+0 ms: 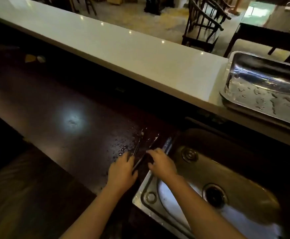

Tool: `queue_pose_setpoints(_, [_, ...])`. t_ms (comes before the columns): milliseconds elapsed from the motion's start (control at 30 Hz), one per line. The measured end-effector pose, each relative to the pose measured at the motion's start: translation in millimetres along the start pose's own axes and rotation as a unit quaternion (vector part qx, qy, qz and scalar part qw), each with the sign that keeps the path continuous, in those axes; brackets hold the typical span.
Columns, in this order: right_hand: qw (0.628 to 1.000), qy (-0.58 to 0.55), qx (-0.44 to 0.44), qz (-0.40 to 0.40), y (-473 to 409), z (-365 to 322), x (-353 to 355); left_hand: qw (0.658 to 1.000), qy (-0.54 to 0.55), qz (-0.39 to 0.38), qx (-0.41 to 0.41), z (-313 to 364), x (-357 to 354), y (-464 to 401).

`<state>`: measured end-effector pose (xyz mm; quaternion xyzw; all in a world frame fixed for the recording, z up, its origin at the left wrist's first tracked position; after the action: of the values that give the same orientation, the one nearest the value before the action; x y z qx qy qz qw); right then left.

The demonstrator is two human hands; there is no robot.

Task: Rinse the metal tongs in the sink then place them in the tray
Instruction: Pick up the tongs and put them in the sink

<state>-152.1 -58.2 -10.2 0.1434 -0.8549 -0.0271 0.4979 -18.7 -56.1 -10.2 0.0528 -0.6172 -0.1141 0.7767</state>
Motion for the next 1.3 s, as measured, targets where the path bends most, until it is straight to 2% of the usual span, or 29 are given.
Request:
queue_pose_setpoints(133, [0.999, 0.044, -0.001, -0.032, -14, -5, -12, 0.999, -0.032, -0.040, 0.015, -6, -10, -9])
queue_pose_setpoints(267, [0.995, 0.086, 0.005, -0.050, -21, -4, -18, 0.996, -0.012, -0.082, 0.017, -4, -18, -16])
queue_pose_setpoints(400, [1.000, 0.024, -0.012, -0.006, -26, -1, -15, 0.993, 0.071, -0.090, 0.006, -2, -21, -23])
queue_pose_setpoints(500, [0.993, -0.080, -0.046, 0.072, -23, 3, -5, 0.989, 0.127, -0.076, 0.002, 1, -17, -21])
queue_pose_setpoints(567, [0.958, -0.221, -0.104, 0.149, -17, 9, 3, 0.987, 0.152, -0.059, 0.000, 6, -12, -19])
queue_pose_setpoints(633, [0.895, -0.359, -0.175, 0.197, -12, 18, 3, 0.985, 0.166, -0.053, -0.012, 16, -8, -14])
queue_pose_setpoints(700, [0.855, -0.424, -0.211, 0.212, -9, 27, 1, 0.984, 0.169, -0.047, -0.043, 29, -6, -9])
queue_pose_setpoints(767, [0.832, -0.458, -0.217, 0.225, -1, 34, 5, 0.977, 0.200, -0.041, -0.064, 40, 0, -2])
queue_pose_setpoints(833, [0.820, -0.475, -0.212, 0.238, 13, 44, 14, 0.949, 0.301, -0.086, -0.034, 49, 4, 2])
queue_pose_setpoints(933, [0.794, -0.509, -0.216, 0.254, 38, 61, 26, 0.865, 0.451, -0.208, 0.076, 67, -11, -6])
queue_pose_setpoints(1000, [0.779, -0.525, -0.219, 0.263, 52, 75, 27, 0.828, 0.482, -0.269, 0.102, 85, -26, -13])
queue_pose_setpoints(1167, [0.776, -0.524, -0.236, 0.259, 85, 115, 20, 0.827, 0.452, -0.330, 0.053, 132, -54, -11])
queue_pose_setpoints(1300, [0.769, -0.533, -0.266, 0.231, 104, 154, 1, 0.851, 0.400, -0.337, 0.038, 150, -91, -14])
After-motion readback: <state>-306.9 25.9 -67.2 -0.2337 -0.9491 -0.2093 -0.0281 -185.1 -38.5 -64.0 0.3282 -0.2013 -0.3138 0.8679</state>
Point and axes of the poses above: each hand's wrist, its own y-axis away from the middle knuckle, its own x-axis out of the back of the hand, z = x × y, the point moved 6 cm from there along -y, towards the middle knuckle, and after that the axes turned 12 degrees about x, right-handed, at the moved point
